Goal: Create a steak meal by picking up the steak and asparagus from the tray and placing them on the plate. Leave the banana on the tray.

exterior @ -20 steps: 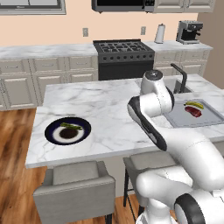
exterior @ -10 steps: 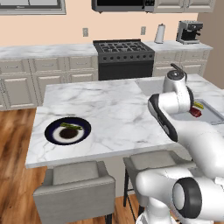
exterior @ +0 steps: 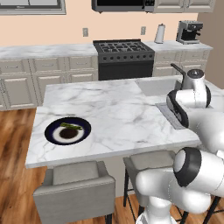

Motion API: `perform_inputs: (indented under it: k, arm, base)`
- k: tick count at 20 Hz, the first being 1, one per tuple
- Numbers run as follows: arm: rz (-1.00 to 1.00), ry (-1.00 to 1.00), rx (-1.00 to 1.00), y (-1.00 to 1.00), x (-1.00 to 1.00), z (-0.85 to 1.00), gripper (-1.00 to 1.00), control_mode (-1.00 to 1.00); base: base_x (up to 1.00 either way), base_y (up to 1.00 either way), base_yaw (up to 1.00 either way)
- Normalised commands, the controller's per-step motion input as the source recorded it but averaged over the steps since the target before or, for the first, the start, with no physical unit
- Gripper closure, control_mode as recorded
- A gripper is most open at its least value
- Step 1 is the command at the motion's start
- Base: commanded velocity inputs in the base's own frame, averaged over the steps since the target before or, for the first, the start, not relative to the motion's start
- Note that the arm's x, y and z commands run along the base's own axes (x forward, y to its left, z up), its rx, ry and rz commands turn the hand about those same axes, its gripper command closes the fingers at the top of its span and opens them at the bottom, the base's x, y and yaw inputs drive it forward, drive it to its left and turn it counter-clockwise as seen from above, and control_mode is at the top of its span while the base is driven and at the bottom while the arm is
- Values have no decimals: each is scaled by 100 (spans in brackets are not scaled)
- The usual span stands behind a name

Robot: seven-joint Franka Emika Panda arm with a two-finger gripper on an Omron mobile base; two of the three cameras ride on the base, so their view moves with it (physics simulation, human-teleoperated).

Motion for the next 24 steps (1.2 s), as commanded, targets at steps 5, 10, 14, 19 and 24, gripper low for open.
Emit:
perform_inputs:
  k: [5, 10, 14, 19, 24]
  arm:
    - [0, 1, 3, -76, 27, -3, -100, -100]
    - [0, 9, 0, -32, 46, -10, -100, -100]
    - [0, 9, 1, -31, 55, -23, -100, -100]
    - [5, 11, 5, -40, 45, -40, -100, -100]
    - [3, 3, 6, -31, 18, -39, -100, -100]
  base:
    - [0, 0, 0]
    - [0, 0, 0]
    - [0, 0, 0]
    - [0, 0, 0]
    - [0, 0, 0]
